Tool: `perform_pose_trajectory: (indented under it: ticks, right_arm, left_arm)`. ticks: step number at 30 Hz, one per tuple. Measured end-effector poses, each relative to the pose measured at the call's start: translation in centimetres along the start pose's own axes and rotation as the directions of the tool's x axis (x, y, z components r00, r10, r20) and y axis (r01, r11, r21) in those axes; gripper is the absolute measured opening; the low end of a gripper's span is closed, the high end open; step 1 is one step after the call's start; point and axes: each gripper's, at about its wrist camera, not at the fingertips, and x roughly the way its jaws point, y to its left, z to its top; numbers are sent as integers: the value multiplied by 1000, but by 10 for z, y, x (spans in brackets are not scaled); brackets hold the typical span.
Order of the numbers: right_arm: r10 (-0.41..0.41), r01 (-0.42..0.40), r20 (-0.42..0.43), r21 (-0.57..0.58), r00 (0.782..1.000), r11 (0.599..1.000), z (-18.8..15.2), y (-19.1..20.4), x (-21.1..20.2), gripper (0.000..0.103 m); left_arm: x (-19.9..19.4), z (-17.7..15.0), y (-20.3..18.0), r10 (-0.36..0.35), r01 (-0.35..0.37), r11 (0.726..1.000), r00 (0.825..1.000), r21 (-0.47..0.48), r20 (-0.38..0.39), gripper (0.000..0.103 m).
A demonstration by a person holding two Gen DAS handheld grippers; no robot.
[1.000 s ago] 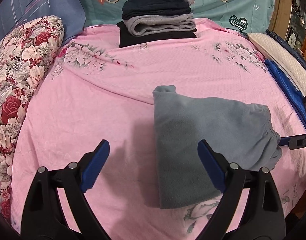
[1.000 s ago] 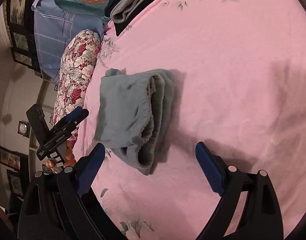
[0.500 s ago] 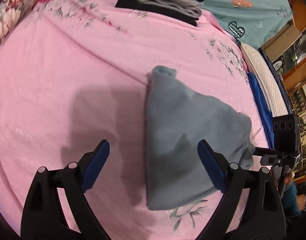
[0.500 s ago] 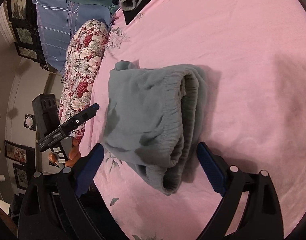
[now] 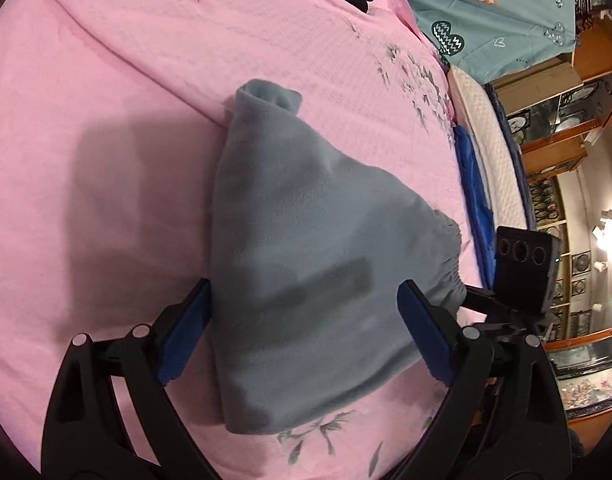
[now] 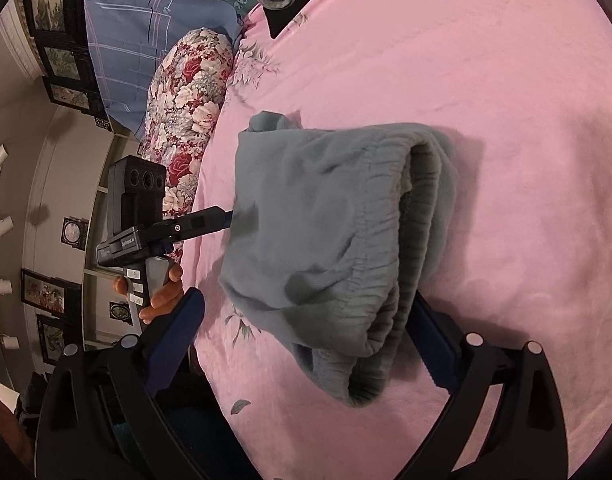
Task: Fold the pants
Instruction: 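Grasp the folded pants bundle with both grippers from its sides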
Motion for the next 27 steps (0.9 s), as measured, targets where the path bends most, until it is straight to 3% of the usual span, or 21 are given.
perform_pose_trajectory:
  ticks: [3,6,10,12,15,18,20,21,22,23,24,27]
  right_arm:
    - [-4,4,-5,-15,1000,1000,-1,3,6,86]
    - [-10,10,-4,20,1000,1000,-1,-6,-1,73]
    - [-42,45,-37,97,998,994,-12,-16,-19,74]
    - [-44,51,-56,131,997,990,-20,-17,-24,76]
    - [-5,14,-61,150,998,989,-21,-13,-17,88]
    - [15,-5,-66,145,998,989,-12,-7,0,88]
    - [31,-24,-49,139,998,990,-7,-2,6,88]
    - [35,-29,-44,130,998,991,-6,-1,8,86]
    - [34,-30,-37,117,999,993,-6,1,9,75]
    - [44,-40,-27,113,999,993,-9,0,10,64]
    - [50,-46,-29,120,998,992,-11,-4,11,39]
    - [73,-73,9,150,997,986,-19,-19,6,28]
  left_arm:
    - [-6,-1,12,-58,57,997,998,-50,-6,93]
    - [-12,-8,17,-63,62,996,998,-65,-6,93]
    - [-5,-10,4,-27,26,1000,999,-16,-18,93]
    - [1,-7,-2,-39,39,999,999,-7,-22,93]
    - [4,-5,-2,-48,48,999,999,-3,-16,93]
    - [1,-7,4,-89,89,996,996,-18,1,92]
    - [-2,-7,11,-121,122,992,993,-41,15,80]
    - [-2,-9,15,-134,135,990,991,-48,7,60]
    - [0,-9,18,-137,137,989,991,-57,0,46]
    - [2,-9,22,-133,133,989,991,-67,0,39]
    - [3,-9,25,-134,133,989,991,-71,-3,24]
    - [1,-11,25,-167,168,983,986,-79,17,19]
